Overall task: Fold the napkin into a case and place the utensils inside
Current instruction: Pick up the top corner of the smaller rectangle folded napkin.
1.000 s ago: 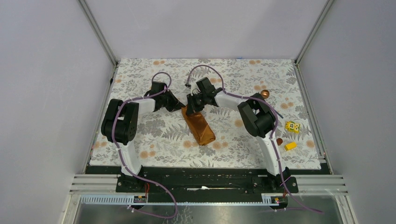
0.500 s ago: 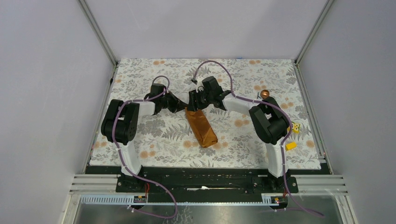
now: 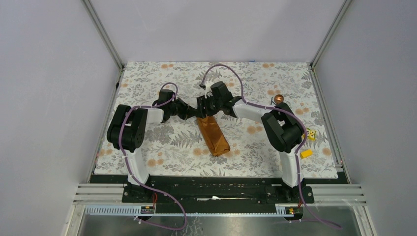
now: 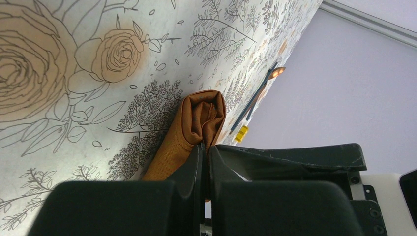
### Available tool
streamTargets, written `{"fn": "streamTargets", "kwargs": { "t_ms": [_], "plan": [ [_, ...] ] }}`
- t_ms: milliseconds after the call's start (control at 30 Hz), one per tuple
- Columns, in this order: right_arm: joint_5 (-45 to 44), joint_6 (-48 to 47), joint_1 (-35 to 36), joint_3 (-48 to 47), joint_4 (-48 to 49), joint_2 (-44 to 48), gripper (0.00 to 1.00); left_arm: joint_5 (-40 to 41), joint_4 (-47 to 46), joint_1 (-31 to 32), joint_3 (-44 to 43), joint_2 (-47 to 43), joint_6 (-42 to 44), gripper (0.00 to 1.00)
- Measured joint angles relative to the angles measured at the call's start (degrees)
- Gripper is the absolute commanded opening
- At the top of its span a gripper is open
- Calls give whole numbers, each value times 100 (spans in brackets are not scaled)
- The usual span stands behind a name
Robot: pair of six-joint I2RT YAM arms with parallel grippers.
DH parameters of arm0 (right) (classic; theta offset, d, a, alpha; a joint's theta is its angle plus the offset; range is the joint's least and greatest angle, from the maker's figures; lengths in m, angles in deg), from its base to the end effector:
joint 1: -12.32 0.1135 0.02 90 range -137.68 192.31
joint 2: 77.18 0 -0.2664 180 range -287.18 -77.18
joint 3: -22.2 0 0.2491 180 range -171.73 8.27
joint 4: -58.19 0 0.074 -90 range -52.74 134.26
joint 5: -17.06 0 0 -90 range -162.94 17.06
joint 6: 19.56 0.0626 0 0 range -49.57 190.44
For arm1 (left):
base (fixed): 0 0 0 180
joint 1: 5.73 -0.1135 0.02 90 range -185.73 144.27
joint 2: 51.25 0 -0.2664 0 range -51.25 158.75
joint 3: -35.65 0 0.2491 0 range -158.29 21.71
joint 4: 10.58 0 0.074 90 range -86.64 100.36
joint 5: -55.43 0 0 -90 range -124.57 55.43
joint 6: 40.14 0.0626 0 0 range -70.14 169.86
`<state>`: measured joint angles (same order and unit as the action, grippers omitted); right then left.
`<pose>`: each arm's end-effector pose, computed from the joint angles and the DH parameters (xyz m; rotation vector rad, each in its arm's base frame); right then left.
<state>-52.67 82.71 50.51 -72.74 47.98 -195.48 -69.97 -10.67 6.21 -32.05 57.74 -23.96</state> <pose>0.3682 0.3173 0.1759 -0.7122 2.1363 0.8751 0.3720 -0.1157 0.1187 -1.0001 2.3906 -1.3914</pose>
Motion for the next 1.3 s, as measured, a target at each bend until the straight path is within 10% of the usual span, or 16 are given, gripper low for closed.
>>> {"fn": "streamTargets", "kwargs": {
  "t_ms": [433, 967, 1300],
  "plan": [
    [-942, -179, 380, -2, -37, -4, 36, 79, 258, -26, 0, 0, 76, 0],
    [-1005, -179, 393, -59, -39, -140, 45, 103, 352, -39, 0, -2, 96, 0],
    [-968, -188, 400, -144, -42, -245, 4, 140, 413, -76, 0, -11, 184, 3]
  ]
}}
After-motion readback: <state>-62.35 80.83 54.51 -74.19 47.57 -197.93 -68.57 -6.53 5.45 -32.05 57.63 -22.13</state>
